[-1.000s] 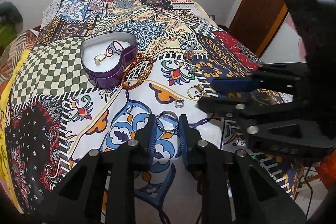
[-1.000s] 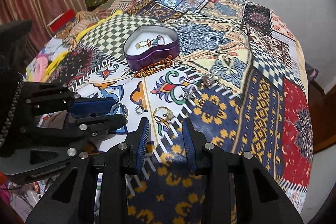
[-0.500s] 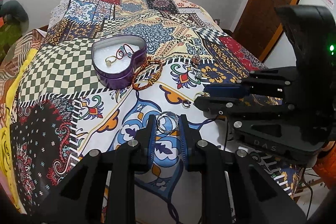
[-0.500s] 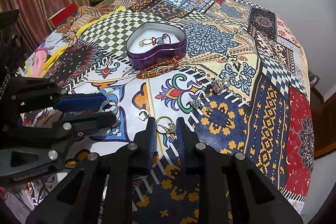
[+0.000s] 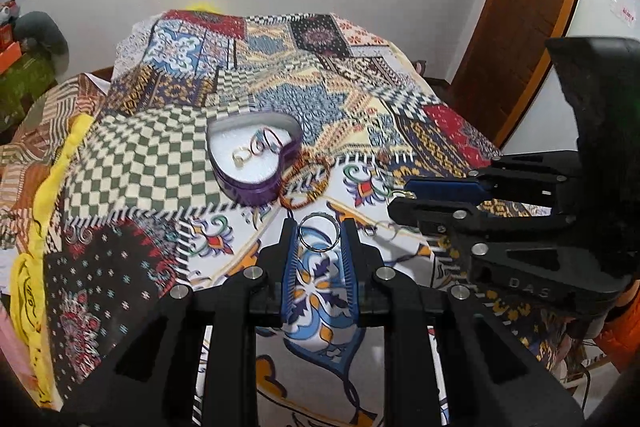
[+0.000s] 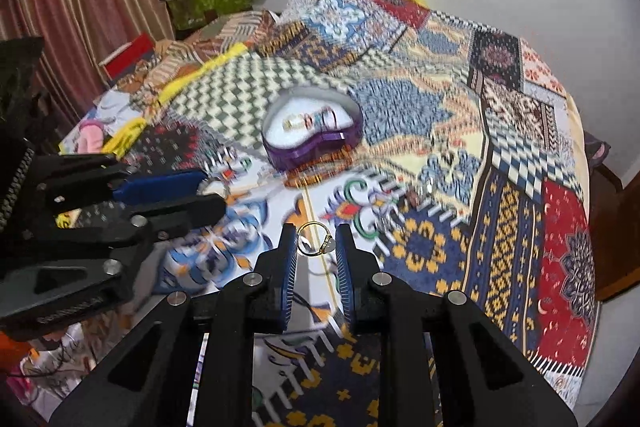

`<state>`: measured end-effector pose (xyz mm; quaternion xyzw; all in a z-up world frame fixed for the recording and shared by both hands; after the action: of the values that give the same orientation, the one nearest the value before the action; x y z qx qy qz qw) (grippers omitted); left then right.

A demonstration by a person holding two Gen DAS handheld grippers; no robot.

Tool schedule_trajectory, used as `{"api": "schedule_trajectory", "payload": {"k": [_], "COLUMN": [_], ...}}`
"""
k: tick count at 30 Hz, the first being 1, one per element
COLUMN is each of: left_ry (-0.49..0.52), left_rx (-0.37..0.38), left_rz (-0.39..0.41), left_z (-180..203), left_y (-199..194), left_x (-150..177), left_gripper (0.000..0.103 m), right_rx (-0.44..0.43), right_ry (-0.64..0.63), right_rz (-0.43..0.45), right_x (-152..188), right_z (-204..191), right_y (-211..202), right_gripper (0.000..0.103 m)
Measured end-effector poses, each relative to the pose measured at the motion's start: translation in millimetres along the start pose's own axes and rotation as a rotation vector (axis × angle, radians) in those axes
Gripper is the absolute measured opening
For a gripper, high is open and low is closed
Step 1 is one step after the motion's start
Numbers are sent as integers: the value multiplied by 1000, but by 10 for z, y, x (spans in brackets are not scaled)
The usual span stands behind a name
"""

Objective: Organize jewelry

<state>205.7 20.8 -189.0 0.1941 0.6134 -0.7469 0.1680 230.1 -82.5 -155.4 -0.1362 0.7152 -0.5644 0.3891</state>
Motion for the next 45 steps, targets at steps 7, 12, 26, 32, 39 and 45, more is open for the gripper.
{"api": "schedule_trajectory", "payload": {"k": [7, 12, 26, 32, 39, 45], "left_ry": [-9, -16, -35, -30, -15, -4], "left_rx": [-17, -26, -53, -62, -57, -56], "left_rz": [41, 66, 85, 57, 13, -26], "left_z": [-111, -196, -496, -608, -685, -740], "left_y": [-103, -140, 9, 212, 482, 680], "left_x": [-149, -267, -558, -654, -767, -859], "left_gripper": [20, 20, 20, 20, 20, 20], "right_rx": [-6, -2, -23, -35, -78, -120], "right_ry": [-7, -14, -6, 13, 22, 30], "right_rz": [89, 123, 130, 95, 40, -19], "right_x": [-214, -352, -676, -803, -956, -1090], "right_z": [-99, -129, -24, 96, 188, 253], "right_y": [-206, -240, -12, 181, 371, 541], "right_gripper": [17, 17, 18, 18, 18, 18]}}
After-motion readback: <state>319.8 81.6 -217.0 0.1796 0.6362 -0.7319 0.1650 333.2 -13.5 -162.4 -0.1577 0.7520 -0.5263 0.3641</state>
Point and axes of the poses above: each gripper's, at about its wrist camera, not at the fingertips, and y roughly the way its jaws point, z to its right, x to its underside, the point moved 1 cm from there along y, roughly the way its jaws point, and after that the axes turned 14 degrees about -z, right-handed, at the moved point
